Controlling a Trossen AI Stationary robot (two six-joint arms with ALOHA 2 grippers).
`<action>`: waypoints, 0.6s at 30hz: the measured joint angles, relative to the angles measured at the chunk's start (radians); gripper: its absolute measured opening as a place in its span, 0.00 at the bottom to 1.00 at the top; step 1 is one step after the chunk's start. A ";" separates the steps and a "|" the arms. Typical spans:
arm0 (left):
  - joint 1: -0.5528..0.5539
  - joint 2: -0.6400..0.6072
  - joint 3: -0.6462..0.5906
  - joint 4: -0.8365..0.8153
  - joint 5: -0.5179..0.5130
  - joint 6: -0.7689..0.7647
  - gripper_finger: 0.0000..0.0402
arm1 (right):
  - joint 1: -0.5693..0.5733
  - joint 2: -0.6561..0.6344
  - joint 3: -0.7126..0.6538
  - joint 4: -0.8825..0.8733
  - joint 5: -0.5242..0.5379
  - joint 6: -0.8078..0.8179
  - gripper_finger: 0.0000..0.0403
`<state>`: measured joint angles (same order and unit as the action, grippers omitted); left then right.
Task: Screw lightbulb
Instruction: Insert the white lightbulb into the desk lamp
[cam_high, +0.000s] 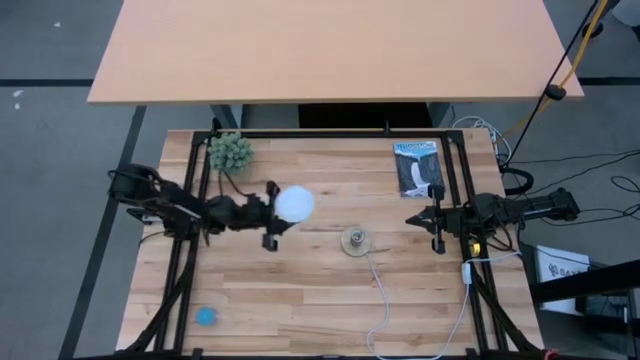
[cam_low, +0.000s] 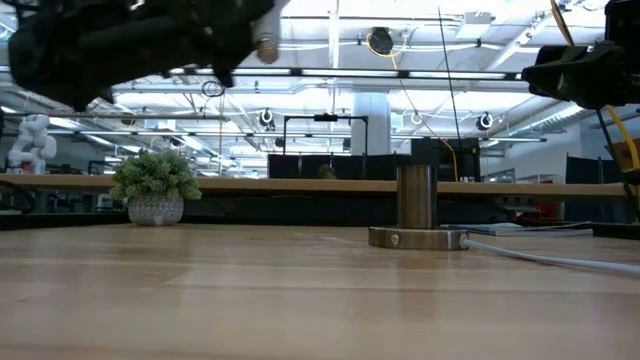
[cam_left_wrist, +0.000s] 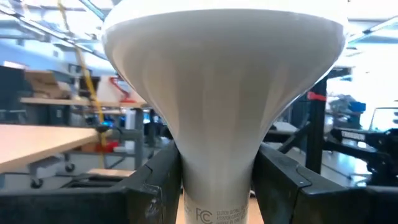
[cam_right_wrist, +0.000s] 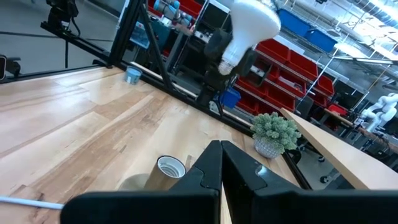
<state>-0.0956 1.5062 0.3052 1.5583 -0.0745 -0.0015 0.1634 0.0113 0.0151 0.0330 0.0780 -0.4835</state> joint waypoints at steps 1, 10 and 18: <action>-0.003 -0.007 -0.013 0.009 -0.003 -0.013 0.39 | 0.000 0.000 0.000 0.000 0.000 0.000 0.00; -0.006 -0.021 -0.070 -0.004 -0.016 -0.097 0.39 | 0.000 0.001 0.000 0.000 -0.003 0.304 0.00; -0.006 -0.021 -0.070 -0.057 -0.021 -0.146 0.40 | 0.000 0.002 0.000 0.000 -0.002 1.104 0.00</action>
<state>-0.1015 1.4853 0.2356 1.5008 -0.0958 -0.1474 0.1635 0.0128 0.0151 0.0331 0.0765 0.6207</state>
